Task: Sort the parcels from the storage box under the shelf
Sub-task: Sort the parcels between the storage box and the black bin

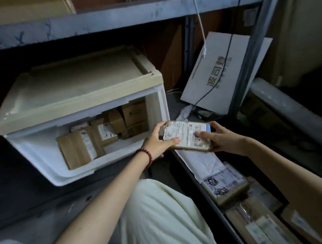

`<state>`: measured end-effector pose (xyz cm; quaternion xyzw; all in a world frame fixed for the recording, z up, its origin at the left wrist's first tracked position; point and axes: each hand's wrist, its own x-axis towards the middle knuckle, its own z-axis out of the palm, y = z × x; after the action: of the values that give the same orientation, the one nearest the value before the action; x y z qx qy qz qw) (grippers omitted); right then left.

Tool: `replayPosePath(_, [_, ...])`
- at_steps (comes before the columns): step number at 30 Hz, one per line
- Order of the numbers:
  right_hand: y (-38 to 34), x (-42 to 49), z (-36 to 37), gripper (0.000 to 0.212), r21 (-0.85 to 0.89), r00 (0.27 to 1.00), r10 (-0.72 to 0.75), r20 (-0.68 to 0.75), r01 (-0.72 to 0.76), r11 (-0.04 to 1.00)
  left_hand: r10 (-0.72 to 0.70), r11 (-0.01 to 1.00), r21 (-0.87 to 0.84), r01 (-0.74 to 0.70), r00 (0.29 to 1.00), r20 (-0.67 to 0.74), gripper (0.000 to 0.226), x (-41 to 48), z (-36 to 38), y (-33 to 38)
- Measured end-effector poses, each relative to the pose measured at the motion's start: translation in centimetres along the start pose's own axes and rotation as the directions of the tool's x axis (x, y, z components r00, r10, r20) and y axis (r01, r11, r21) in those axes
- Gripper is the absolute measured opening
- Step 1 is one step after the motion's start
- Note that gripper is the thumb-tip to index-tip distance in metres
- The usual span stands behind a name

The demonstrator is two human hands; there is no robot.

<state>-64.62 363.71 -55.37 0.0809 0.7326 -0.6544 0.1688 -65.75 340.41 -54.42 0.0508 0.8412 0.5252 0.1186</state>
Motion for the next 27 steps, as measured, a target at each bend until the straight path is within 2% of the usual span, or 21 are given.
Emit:
replayPosePath(2, [1.1,-1.5,-2.5,0.052,0.024,0.995,0.009,-0.098,-0.007,1.000,0.034,0.999,0.019,-0.035,0.999,0.042,0.063,0.8,2.9,1.5])
replayPosePath(4, [2.5,-3.1,-4.7,0.045,0.020,0.989,0.008,-0.146,-0.005,1.000,0.068,0.997,0.035,-0.072,0.992,0.102,0.060,1.3,6.0,2.5])
replayPosePath(6, [4.3,-4.5,-6.7,0.050,0.010,0.982,0.018,-0.189,-0.016,1.000,0.093,0.994,0.041,-0.100,0.982,0.164,0.059,1.8,9.2,3.4])
replayPosePath(10, [7.9,-6.7,-10.3,0.052,0.069,0.930,0.105,-0.352,-0.086,0.994,0.115,0.985,0.099,-0.140,0.967,0.229,0.065,2.8,15.4,4.6])
replayPosePath(14, [11.1,-8.8,-13.4,0.072,-0.020,0.895,0.142,-0.423,-0.166,0.986,0.120,0.984,0.089,-0.152,0.948,0.294,0.061,3.6,20.5,4.3])
replayPosePath(16, [12.7,-9.1,-14.6,0.072,-0.049,0.871,0.170,-0.460,-0.216,0.975,0.120,0.970,0.155,-0.185,0.927,0.355,0.061,4.2,22.7,3.7])
replayPosePath(19, [14.6,-8.8,-15.8,0.055,-0.129,0.844,0.214,-0.491,-0.314,0.941,0.072,0.941,0.270,-0.203,0.902,0.425,0.064,5.2,25.7,2.7])
replayPosePath(23, [17.5,-8.2,-17.0,0.058,-0.204,0.837,0.261,-0.480,-0.396,0.895,-0.048,0.924,0.351,-0.155,0.861,0.507,0.068,6.6,29.2,1.1])
replayPosePath(27, [20.6,-7.6,-18.0,0.059,-0.208,0.809,0.300,-0.505,-0.451,0.868,-0.104,0.879,0.439,-0.185,0.824,0.556,0.071,7.6,32.7,-0.3])
